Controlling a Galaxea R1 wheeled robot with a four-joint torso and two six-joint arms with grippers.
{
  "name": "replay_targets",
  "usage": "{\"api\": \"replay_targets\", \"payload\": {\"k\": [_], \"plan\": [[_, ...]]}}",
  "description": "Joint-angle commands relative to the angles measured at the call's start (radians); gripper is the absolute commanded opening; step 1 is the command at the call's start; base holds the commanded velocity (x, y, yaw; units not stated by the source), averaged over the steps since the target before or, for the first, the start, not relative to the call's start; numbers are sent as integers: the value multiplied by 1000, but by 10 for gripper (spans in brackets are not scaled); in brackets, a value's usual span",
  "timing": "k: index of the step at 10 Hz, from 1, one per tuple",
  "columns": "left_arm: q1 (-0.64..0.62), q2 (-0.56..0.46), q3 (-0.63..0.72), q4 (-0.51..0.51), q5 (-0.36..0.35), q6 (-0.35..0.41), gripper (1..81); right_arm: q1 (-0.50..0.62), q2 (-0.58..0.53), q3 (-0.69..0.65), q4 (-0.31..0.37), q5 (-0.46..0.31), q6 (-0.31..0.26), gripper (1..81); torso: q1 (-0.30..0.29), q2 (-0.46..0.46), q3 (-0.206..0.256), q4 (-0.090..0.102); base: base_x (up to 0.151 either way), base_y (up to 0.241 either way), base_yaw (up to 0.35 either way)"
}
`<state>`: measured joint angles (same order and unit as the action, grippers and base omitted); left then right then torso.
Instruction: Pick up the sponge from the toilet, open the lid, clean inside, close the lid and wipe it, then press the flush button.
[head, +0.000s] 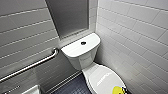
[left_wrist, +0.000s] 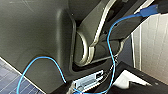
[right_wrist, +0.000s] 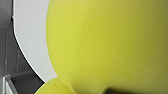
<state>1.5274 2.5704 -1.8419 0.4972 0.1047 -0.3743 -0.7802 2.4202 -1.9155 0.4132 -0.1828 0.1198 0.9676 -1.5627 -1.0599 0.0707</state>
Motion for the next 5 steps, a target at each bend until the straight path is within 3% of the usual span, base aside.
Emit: {"api": "replay_targets", "payload": {"k": [1, 5], "plan": [[9, -19, 27, 1, 72, 2, 811, -119, -165, 37, -57, -113, 8, 10, 0, 0, 0, 0, 0, 0, 0], [-2, -24, 26, 1, 70, 2, 811, -291, -289, 159, -51, 34, 8, 10, 0, 0, 0, 0, 0, 0, 0]]}}
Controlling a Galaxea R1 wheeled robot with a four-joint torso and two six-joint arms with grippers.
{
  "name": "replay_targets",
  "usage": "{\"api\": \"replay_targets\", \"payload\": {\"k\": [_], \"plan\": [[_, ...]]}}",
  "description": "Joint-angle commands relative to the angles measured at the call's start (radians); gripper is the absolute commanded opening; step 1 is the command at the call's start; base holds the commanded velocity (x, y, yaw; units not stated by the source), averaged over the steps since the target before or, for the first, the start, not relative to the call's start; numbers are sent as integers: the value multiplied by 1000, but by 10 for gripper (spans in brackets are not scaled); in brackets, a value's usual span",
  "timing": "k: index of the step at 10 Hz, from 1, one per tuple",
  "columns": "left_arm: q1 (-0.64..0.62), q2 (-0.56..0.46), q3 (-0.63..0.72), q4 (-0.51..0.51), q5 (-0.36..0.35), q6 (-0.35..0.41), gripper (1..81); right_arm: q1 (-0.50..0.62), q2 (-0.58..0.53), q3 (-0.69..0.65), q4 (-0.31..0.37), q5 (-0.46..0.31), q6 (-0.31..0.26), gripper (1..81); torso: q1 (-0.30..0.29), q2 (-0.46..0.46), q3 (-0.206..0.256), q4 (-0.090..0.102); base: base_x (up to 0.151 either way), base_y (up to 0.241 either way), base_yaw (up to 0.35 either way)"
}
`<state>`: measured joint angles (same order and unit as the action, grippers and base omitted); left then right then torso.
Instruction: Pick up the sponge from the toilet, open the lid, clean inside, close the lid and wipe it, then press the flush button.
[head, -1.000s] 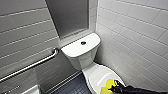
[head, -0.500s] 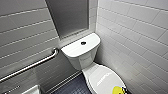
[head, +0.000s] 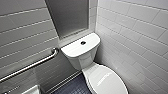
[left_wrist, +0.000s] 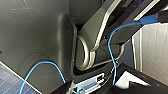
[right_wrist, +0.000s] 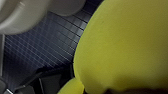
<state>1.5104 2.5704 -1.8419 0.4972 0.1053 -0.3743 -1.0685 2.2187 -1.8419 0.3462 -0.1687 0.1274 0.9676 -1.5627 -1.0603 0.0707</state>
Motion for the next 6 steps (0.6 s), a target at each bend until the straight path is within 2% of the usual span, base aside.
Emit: {"api": "replay_targets", "payload": {"k": [1, 2, 4, 6], "plan": [[11, -24, 27, 0, 70, 1, 811, -41, -98, 115, 14, 44, 0, 10, 0, 0, 0, 0, 0, 0, 0], [8, -21, 27, -5, 70, 1, 811, -86, -100, 144, 16, 95, 1, 10, 0, 0, 0, 0, 0, 0, 0], [1, -21, 27, -12, 66, 0, 811, -175, -101, 259, 60, 310, 12, 10, 0, 0, 0, 0, 0, 0, 0], [1, -24, 27, -12, 28, -8, 811, -241, -78, 325, 66, 409, 14, 10, 0, 0, 0, 0, 0, 0, 0]]}}
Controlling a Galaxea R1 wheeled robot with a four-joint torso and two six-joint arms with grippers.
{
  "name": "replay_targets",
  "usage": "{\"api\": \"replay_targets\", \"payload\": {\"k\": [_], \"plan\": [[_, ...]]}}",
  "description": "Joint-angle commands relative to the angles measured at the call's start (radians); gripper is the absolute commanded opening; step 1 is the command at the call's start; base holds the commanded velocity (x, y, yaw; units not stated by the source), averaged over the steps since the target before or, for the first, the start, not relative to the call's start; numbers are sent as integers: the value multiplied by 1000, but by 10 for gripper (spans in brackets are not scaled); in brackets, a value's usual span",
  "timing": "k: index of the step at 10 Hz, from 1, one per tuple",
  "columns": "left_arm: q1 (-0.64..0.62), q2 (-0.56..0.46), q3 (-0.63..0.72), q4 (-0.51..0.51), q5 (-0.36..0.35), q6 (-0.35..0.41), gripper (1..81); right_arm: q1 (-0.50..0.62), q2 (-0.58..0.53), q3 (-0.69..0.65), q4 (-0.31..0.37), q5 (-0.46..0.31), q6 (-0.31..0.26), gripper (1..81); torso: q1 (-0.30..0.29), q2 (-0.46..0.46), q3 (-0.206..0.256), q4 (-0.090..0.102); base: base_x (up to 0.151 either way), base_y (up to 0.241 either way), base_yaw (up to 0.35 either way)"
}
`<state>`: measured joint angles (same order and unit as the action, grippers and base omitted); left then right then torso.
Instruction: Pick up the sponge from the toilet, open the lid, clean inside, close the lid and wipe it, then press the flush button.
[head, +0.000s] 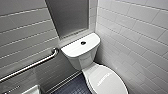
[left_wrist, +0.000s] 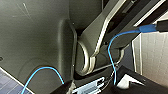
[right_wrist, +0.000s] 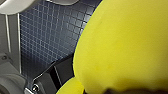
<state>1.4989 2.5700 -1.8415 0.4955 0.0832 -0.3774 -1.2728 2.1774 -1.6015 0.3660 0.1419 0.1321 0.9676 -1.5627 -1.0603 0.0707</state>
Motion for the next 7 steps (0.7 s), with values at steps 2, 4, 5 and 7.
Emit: {"api": "replay_targets", "payload": {"k": [2, 4, 5, 7], "plan": [[11, -20, 24, -11, 36, -5, 811, -89, 13, 74, 34, 128, 6, 10, -65, 102, 0, 0, 0, 0, 0], [11, -20, 24, -11, 36, -5, 811, -119, 61, 26, 33, 134, 3, 10, -89, 138, 73, 0, 0, 0, 0], [11, -20, 21, -12, 36, -5, 811, -129, 87, -3, 31, 134, 0, 10, -108, 171, 99, 0, 0, 0, 0], [11, -17, 13, -12, 36, -5, 811, -149, 124, -33, 31, 134, -3, 10, -154, 242, 177, 0, 0, 0, 0]]}}
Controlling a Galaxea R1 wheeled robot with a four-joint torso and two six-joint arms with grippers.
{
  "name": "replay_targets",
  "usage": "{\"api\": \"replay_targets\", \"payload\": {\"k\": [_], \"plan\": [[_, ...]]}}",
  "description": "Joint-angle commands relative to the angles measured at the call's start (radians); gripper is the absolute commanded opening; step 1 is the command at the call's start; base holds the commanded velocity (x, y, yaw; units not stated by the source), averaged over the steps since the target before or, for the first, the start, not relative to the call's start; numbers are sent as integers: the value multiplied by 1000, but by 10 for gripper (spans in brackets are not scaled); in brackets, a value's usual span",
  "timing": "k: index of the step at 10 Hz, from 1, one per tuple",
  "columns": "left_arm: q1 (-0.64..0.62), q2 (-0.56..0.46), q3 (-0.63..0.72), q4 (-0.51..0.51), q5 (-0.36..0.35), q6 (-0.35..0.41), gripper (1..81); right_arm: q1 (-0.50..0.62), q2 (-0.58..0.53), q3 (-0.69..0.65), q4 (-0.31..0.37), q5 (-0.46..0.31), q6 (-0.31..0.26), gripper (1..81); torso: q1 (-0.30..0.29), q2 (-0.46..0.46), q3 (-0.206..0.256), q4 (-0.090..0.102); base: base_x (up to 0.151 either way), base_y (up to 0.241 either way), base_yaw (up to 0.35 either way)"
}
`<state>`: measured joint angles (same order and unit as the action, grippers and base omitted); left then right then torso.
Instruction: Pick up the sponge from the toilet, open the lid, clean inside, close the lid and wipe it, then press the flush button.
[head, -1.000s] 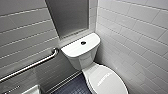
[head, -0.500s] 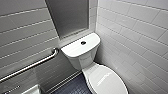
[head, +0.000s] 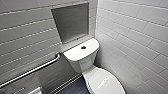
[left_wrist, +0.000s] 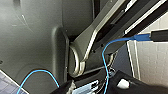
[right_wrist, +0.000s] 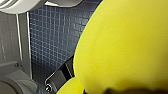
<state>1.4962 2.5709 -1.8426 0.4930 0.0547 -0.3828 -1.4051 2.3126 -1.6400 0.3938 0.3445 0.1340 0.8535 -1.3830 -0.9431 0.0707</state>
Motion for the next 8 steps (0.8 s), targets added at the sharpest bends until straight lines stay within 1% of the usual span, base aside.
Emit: {"api": "replay_targets", "payload": {"k": [1, 4, 5, 6, 8], "plan": [[13, -8, -4, -8, 65, 1, 811, -24, 3, -6, 3, -68, -5, 10, -61, 95, 93, 0, 0, 0, 0], [14, 57, -87, -8, 65, -1, 811, -44, 60, -69, 2, -68, -5, 10, -133, 205, 206, 0, 0, 0, 0], [14, 81, -115, -10, 65, -1, 811, -48, 75, -82, -15, -68, -5, 10, -155, 237, 215, 0, 0, 0, 0], [14, 98, -135, -11, 65, -4, 811, -52, 92, -99, -26, -68, -5, 10, -179, 272, 178, 0, 0, 0, 0], [14, 128, -176, -36, 65, -5, 811, -64, 139, -155, -52, -68, -7, 10, -211, 322, 201, 0, 0, 0, 0]]}}
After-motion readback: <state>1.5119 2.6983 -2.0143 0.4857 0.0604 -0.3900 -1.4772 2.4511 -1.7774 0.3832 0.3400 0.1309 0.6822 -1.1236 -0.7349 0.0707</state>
